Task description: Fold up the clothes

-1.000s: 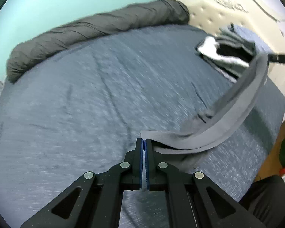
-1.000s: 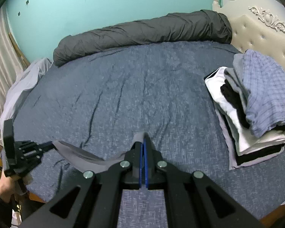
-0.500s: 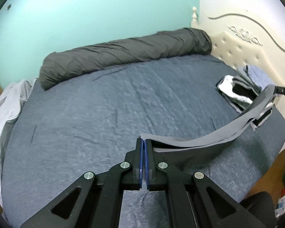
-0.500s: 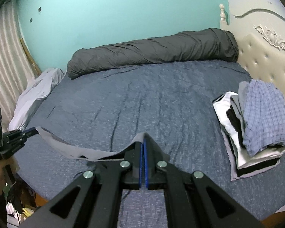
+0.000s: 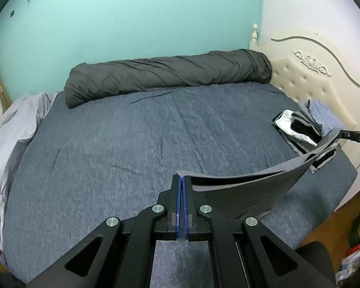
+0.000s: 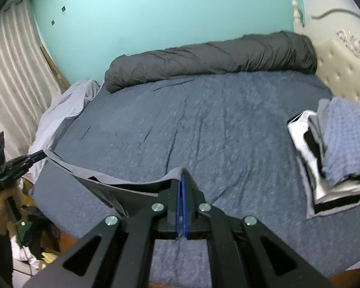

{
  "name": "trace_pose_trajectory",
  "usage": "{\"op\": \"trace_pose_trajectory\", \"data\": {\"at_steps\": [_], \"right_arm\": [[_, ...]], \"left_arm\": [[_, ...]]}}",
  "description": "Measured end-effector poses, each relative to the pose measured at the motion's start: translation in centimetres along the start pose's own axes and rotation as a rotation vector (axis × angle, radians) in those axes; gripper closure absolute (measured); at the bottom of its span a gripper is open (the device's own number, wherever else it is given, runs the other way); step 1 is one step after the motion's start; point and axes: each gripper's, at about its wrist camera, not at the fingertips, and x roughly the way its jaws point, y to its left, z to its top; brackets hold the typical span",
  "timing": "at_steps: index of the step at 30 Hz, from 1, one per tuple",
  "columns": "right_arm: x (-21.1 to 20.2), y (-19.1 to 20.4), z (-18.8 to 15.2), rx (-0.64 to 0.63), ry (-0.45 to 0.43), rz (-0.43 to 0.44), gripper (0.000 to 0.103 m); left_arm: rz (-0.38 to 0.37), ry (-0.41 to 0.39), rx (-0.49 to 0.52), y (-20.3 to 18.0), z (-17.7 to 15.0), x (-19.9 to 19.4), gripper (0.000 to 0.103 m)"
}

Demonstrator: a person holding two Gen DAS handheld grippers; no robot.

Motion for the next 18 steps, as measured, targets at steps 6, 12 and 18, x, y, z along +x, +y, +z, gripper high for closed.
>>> {"op": "trace_pose_trajectory", "data": {"at_steps": [6,12,18], "right_arm": [[3.9,-1.8,-0.4,0.061,0.057,0.003,0.102],[9.6,-4.9,-0.6,0.169,0.117,0.011,0.102],[17.0,-7.9,1.2,0.24,0.161,-0.006,0.102]], "left_arm": [[-0.007,0.078,-0.043,1.0,-1.1,4.8,0.102],[-0.013,0.171,-0.109,2.6,-1.8,12.9,0.102],[-0.021,0.248,-0.163,4.5,-1.7,21.5,0.102]]}}
